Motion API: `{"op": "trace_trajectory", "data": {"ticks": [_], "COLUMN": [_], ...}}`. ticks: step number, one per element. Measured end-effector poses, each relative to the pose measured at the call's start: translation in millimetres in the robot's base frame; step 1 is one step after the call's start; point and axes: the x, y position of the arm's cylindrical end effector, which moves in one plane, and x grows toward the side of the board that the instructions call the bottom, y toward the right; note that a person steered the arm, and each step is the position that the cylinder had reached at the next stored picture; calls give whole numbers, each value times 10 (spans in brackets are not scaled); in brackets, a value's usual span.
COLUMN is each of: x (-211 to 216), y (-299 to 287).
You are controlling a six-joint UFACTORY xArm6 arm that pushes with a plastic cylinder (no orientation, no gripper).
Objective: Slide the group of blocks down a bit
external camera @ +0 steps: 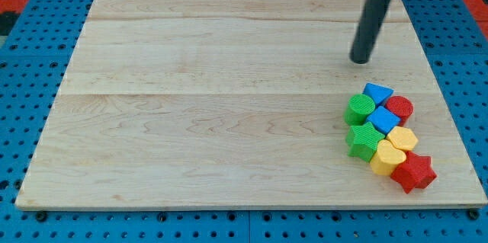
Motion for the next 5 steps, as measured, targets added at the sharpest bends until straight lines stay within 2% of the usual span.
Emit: {"op": "trace_trajectory", "data": {"ticks": [1, 2, 3, 4, 5], "x": [70, 71, 403, 907, 961], "y": [388, 389, 389, 389, 390]}}
